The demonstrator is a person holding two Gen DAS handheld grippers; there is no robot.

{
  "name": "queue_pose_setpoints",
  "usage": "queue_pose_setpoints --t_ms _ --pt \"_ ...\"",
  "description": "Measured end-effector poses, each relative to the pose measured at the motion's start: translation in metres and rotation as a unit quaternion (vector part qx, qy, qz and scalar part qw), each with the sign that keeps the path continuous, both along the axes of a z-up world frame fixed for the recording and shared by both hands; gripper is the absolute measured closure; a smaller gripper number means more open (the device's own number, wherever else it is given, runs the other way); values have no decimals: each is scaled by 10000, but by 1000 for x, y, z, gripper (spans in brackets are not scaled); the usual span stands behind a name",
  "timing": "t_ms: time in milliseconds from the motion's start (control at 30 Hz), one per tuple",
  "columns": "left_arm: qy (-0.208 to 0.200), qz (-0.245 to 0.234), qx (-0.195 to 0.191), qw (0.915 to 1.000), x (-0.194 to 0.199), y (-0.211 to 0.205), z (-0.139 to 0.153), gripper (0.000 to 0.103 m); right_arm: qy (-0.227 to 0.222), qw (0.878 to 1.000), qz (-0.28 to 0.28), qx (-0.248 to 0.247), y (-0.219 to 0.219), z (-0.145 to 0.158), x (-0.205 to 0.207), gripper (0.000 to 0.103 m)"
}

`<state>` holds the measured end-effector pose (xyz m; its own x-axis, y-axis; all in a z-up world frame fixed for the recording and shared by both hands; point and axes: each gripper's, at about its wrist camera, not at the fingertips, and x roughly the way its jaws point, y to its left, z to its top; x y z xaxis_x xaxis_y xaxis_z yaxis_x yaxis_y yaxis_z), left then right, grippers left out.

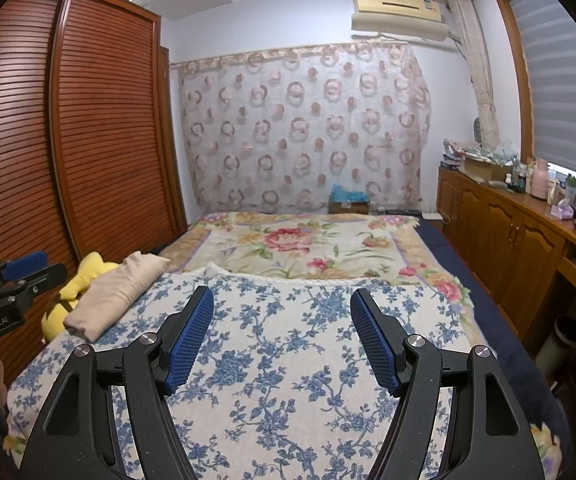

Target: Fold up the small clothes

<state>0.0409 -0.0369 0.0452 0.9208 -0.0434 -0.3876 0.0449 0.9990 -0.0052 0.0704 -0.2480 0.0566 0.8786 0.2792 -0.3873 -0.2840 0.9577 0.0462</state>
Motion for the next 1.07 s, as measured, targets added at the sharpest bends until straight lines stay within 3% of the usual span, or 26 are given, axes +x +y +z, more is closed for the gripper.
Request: queue_pose_setpoints --t_ms 1067 --pt "-20 -7 14 10000 -1 3 2 47 1 10000 13 17 -1 -1 0 30"
